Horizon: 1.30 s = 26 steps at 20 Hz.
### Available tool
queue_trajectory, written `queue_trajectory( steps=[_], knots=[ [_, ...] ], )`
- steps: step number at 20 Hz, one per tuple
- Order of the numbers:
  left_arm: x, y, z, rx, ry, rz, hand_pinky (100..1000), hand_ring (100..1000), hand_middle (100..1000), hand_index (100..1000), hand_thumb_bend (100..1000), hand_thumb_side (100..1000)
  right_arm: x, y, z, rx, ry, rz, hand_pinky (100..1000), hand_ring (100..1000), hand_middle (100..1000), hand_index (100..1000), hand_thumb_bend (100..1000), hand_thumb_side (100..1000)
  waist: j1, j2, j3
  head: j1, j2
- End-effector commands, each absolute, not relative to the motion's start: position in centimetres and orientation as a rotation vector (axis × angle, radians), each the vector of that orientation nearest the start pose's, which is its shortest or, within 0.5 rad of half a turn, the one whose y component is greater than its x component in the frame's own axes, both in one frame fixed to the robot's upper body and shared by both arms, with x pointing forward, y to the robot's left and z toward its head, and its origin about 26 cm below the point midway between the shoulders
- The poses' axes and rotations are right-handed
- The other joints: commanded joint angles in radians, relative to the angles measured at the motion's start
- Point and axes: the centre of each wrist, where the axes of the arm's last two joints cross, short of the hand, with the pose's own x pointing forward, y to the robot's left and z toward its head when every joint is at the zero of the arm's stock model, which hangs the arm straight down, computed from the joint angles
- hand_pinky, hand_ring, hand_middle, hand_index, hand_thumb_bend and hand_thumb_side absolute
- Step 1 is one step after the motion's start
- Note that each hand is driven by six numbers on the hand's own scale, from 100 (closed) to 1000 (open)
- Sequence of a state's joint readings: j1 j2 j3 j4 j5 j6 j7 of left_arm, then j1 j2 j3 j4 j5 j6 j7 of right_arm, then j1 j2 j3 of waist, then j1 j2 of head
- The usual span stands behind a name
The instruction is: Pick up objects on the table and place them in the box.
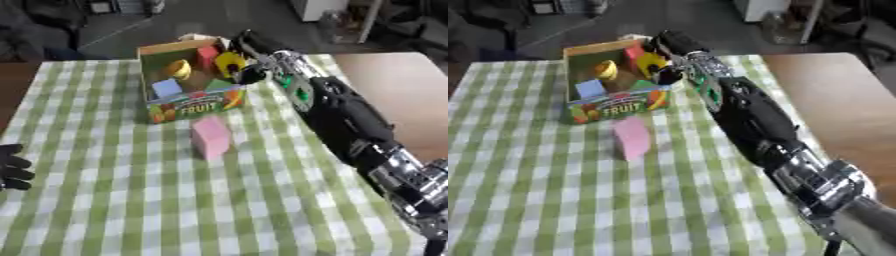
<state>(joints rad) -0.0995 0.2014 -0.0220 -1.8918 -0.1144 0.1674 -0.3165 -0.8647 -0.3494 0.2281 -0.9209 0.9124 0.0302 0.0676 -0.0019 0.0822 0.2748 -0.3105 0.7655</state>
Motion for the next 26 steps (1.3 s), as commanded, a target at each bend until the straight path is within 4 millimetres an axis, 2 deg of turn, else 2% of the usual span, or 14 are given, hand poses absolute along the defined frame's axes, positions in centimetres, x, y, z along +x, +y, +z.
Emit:
queue_trajectory(
  steps=[1, 2, 3, 4, 7, 10, 13, 17, 20, 22, 24, 26],
  knots=[
    [28.8, 25.7, 11.7, -0.001, -1.768, -0.571, 604, 606, 592, 791, 100, 753, 47.5, -23.5, 14.3, -1.103, -1.505, 1.19, 687, 650, 614, 759, 195, 341, 0.005, -0.009, 0.003, -0.006, 0.004],
    [28.9, 25.7, 11.7, -0.002, -1.768, -0.57, 604, 606, 592, 791, 100, 753, 47.6, -23.4, 14.2, -1.114, -1.505, 1.196, 700, 686, 674, 832, 267, 448, 0.005, -0.008, 0.004, -0.007, 0.004],
    [28.9, 25.7, 11.7, -0.001, -1.768, -0.569, 604, 606, 592, 791, 100, 754, 47.5, -23.2, 14.1, -1.126, -1.504, 1.209, 705, 699, 695, 855, 270, 472, 0.004, -0.008, 0.004, -0.007, 0.004],
    [28.9, 25.7, 11.7, -0.002, -1.768, -0.57, 604, 606, 592, 791, 100, 754, 47.5, -23.0, 14.1, -1.135, -1.501, 1.233, 721, 734, 743, 914, 304, 555, 0.003, -0.009, 0.003, -0.007, 0.004],
    [28.9, 25.7, 11.7, -0.003, -1.767, -0.571, 604, 607, 592, 791, 100, 756, 47.3, -22.6, 14.6, -1.146, -1.483, 1.322, 738, 759, 778, 952, 335, 579, 0.0, -0.009, 0.0, -0.005, 0.004],
    [28.9, 25.7, 11.7, -0.001, -1.766, -0.572, 604, 607, 593, 791, 100, 757, 47.0, -22.3, 15.2, -1.121, -1.485, 1.384, 745, 763, 779, 953, 303, 581, -0.002, -0.01, -0.004, -0.004, 0.004],
    [28.8, 26.1, 11.7, 0.017, -1.764, -0.56, 605, 607, 593, 791, 100, 757, 46.2, -22.2, 16.3, -0.97, -1.542, 1.468, 757, 772, 783, 949, 248, 562, -0.007, -0.012, -0.013, 0.003, 0.004],
    [28.6, 27.0, 11.5, 0.076, -1.755, -0.516, 605, 607, 592, 791, 100, 755, 44.2, -21.9, 18.6, -0.72, -1.582, 1.646, 775, 788, 799, 954, 189, 426, -0.017, -0.019, -0.034, 0.016, 0.004],
    [28.4, 27.7, 11.5, 0.127, -1.755, -0.479, 605, 607, 592, 791, 100, 749, 42.4, -21.4, 19.8, -0.561, -1.527, 1.811, 797, 820, 838, 969, 209, 383, -0.019, -0.024, -0.047, 0.023, 0.004],
    [28.4, 28.0, 11.5, 0.15, -1.755, -0.459, 605, 607, 592, 791, 100, 748, 41.6, -20.8, 20.0, -0.489, -1.462, 1.914, 813, 850, 874, 984, 246, 398, -0.02, -0.027, -0.053, 0.025, 0.004],
    [28.3, 28.1, 11.4, 0.158, -1.755, -0.451, 605, 607, 592, 791, 100, 750, 41.2, -19.9, 19.7, -0.447, -1.373, 2.018, 833, 888, 926, 1000, 311, 453, -0.019, -0.029, -0.053, 0.023, 0.004],
    [28.3, 28.0, 11.4, 0.155, -1.754, -0.449, 605, 607, 592, 791, 100, 750, 41.1, -19.1, 18.8, -0.425, -1.293, 2.091, 840, 908, 951, 1000, 360, 453, -0.018, -0.029, -0.052, 0.023, 0.004]
  ],
)
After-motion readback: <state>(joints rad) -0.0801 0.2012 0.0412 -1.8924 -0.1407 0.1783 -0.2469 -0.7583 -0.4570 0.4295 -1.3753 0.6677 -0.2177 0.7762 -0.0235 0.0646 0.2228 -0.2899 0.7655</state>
